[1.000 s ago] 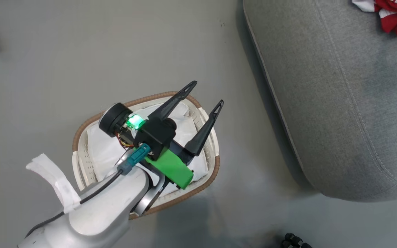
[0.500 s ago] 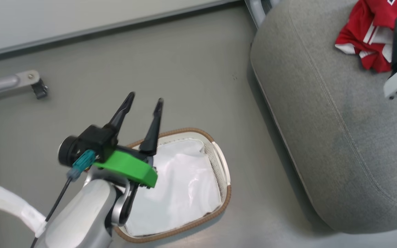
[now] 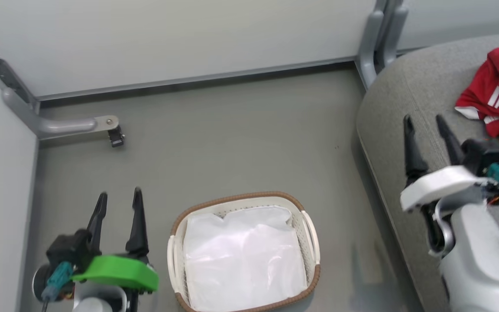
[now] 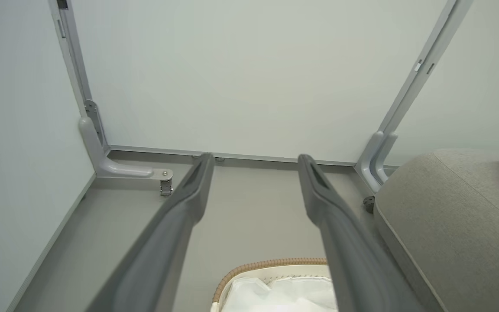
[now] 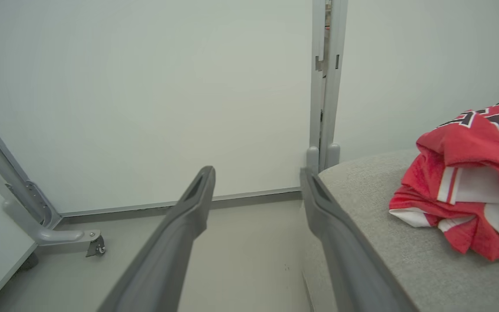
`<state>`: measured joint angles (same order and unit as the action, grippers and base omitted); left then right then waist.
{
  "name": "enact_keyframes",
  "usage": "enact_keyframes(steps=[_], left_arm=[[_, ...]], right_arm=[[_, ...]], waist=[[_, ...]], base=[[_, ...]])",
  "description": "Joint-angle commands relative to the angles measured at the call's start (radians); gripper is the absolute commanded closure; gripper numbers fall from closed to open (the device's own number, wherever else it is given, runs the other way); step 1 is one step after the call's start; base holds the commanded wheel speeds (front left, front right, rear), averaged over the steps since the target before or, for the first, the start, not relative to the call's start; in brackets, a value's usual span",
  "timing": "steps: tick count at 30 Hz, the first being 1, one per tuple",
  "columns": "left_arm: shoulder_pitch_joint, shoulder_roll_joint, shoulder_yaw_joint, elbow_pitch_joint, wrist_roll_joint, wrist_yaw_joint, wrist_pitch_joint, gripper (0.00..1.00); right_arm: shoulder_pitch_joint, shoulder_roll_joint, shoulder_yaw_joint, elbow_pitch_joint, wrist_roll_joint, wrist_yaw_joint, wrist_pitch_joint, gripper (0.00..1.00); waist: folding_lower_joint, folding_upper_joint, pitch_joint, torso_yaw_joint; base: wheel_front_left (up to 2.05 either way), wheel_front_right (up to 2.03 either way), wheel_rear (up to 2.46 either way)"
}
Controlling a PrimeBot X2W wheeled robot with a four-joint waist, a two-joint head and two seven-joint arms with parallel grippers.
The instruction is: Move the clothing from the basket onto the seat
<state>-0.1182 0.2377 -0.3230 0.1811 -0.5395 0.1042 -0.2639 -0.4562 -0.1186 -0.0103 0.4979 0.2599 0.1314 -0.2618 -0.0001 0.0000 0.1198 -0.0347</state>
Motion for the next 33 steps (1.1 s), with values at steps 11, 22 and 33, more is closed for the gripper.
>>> enact_keyframes(steps=[11, 22, 33], left_arm=[[0.168, -0.086, 0.167, -0.032, 0.084, -0.044, -0.001, 0.0], [0.26, -0.131, 0.243, -0.003, 0.146, -0.075, -0.001, 0.0], [0.256, -0.162, 0.246, 0.033, 0.193, -0.118, -0.001, 0.0]], right_arm=[[0.273, 0.066, 0.025, -0.176, -0.022, -0.001, -0.005, 0.0], [0.395, 0.066, 0.09, -0.25, -0.026, -0.001, -0.005, 0.0], [0.422, 0.066, 0.103, -0.234, -0.003, -0.001, -0.005, 0.0]], waist=[[0.0001, 0.0, -0.081, 0.07], [0.0001, 0.0, -0.115, 0.065], [0.0001, 0.0, -0.12, 0.054]], base=[[0.0, 0.0, 0.0], [0.0, 0.0, 0.0], [0.0, 0.0, 0.0]])
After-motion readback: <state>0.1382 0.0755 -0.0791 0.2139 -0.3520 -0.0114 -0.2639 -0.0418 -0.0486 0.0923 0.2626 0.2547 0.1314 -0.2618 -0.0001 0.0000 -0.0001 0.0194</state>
